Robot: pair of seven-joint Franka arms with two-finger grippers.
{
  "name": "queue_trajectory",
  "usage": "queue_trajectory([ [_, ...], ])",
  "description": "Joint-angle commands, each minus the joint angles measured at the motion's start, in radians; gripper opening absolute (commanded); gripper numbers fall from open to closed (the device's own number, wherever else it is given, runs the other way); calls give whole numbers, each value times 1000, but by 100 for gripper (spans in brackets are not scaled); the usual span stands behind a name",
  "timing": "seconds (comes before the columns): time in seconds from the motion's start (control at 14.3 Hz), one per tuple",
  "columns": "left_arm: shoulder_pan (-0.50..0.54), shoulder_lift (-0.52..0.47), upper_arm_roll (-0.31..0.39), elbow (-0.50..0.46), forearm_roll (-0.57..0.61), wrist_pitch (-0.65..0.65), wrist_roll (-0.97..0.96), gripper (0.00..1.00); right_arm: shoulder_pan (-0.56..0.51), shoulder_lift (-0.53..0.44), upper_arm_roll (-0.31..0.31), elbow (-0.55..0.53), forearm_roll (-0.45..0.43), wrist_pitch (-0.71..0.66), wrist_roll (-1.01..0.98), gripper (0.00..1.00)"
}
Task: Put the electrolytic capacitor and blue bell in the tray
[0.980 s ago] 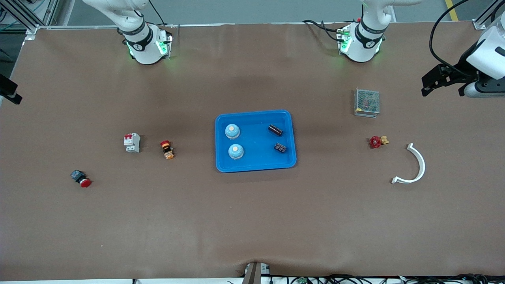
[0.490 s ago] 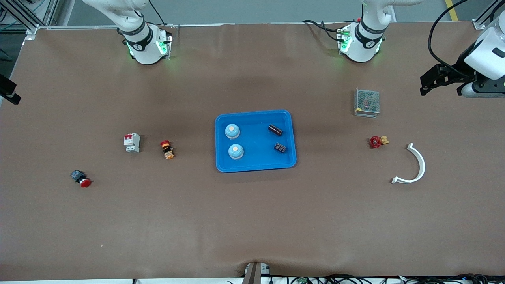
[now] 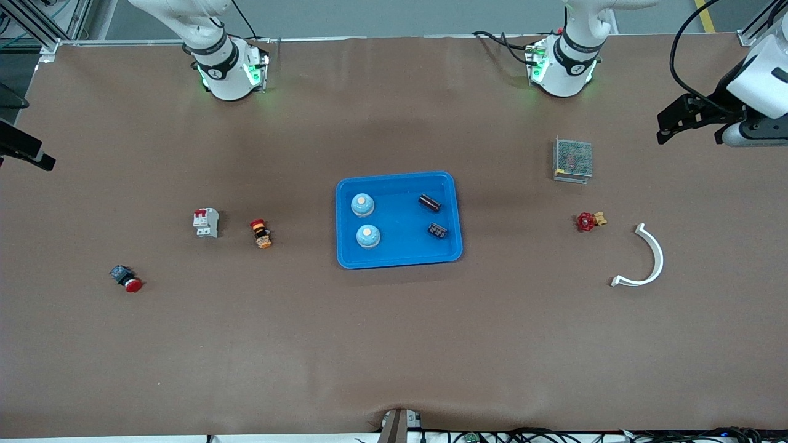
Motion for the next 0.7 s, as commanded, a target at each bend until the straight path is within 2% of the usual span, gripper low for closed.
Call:
queue_trajectory([
  [0.0, 2, -3, 2, 46, -16, -19, 15, 100, 0, 7, -2, 15, 29, -22, 2, 100],
  [0.21, 4, 1, 3, 54, -10, -17, 20, 100, 7, 7, -2, 12, 8, -21, -2, 100],
  [0.42, 4, 17, 3, 65, -10, -19, 18, 100, 36, 5, 3, 12, -79, -18, -1, 100],
  [0.63, 1, 20, 3, 65, -4, -19, 15, 100, 36, 5, 3, 12, -87, -19, -12, 100],
])
